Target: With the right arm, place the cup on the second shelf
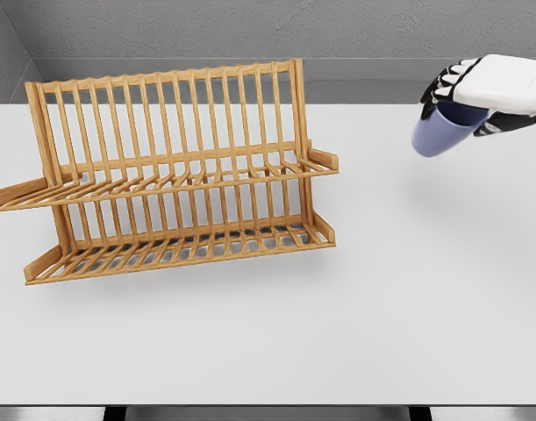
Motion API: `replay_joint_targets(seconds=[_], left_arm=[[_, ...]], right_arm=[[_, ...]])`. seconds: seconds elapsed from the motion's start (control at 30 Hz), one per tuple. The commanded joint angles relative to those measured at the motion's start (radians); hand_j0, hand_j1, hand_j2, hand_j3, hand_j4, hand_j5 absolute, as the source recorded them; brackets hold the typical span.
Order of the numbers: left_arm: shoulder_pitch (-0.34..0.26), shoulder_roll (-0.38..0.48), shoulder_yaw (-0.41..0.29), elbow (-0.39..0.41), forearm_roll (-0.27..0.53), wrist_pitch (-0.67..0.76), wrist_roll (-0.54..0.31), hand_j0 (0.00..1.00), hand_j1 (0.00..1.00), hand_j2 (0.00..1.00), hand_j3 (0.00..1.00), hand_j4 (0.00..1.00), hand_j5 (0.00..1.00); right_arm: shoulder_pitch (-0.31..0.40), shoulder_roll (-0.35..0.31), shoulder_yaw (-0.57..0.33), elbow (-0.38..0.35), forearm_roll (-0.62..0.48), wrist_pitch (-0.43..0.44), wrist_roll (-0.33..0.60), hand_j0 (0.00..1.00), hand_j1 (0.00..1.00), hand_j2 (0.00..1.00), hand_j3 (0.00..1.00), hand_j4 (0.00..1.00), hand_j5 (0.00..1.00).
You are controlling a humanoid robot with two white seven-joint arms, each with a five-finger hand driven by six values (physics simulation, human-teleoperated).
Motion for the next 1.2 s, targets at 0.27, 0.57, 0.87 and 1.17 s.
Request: replay_joint_targets(seconds=[0.27,0.57,0.87,1.17], left_arm=[[0.0,0.0,0.0,0.0,0.0,0.0,0.0,1.0,1.0,1.0,1.0,1.0,1.0],[0.0,0.0,0.0,0.0,0.0,0.0,0.0,1.0,1.0,1.0,1.0,1.0,1.0],[0.0,0.0,0.002,0.0,0.0,0.0,0.0,1.0,1.0,1.0,1.0,1.0,1.0],[0.0,0.0,0.0,0.0,0.0,0.0,0.0,1.0,1.0,1.0,1.0,1.0,1.0]], right_arm=[[-0.012,0.008,-0.019,-0.085,-0.005,0.003,0.0,0.57,0.57,0.57,0.57,0.57,0.57],[-0.025,0.009,-0.025,-0.151,-0.005,0.005,0.0,0.57,0.57,0.57,0.57,0.57,0.57],[-0.044,0.035,-0.036,-0.2,-0.005,0.005,0.0,0.57,0.57,0.57,0.57,0.57,0.57],[-0.051,0.078,-0.033,-0.235,-0.007,0.005,0.0,0.58,0.58,0.58,0.58,0.58,0.58]])
